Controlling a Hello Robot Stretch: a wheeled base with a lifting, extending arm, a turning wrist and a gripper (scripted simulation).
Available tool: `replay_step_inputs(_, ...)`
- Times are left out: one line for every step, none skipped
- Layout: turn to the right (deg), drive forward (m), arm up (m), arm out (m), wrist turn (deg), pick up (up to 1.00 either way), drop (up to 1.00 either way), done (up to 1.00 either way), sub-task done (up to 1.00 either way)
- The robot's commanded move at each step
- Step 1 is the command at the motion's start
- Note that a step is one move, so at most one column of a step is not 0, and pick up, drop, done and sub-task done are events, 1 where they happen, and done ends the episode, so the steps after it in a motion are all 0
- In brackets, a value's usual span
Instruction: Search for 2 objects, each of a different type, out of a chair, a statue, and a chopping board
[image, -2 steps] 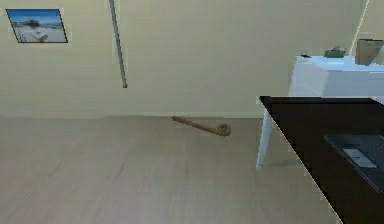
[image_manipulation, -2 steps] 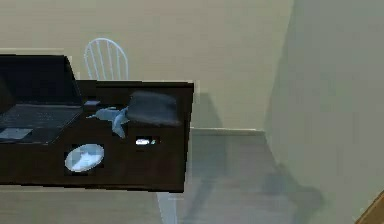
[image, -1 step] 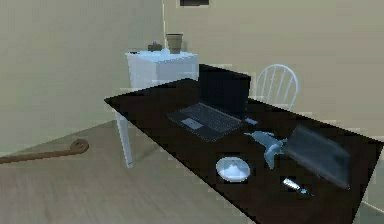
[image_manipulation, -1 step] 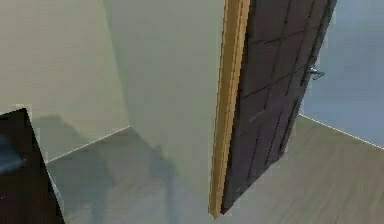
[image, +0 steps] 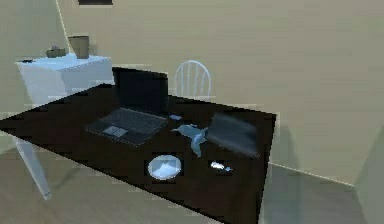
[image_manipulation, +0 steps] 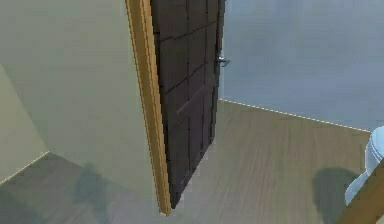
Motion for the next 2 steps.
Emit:
replay_step_inputs(0.0, 0.00, 0.00, 0.00, 0.0, 0.00, 0.00, 0.00, 1.00)
replay_step_inputs(45.0, 0.00, 0.00, 0.00, 0.0, 0.00, 0.00, 0.00, 0.00)
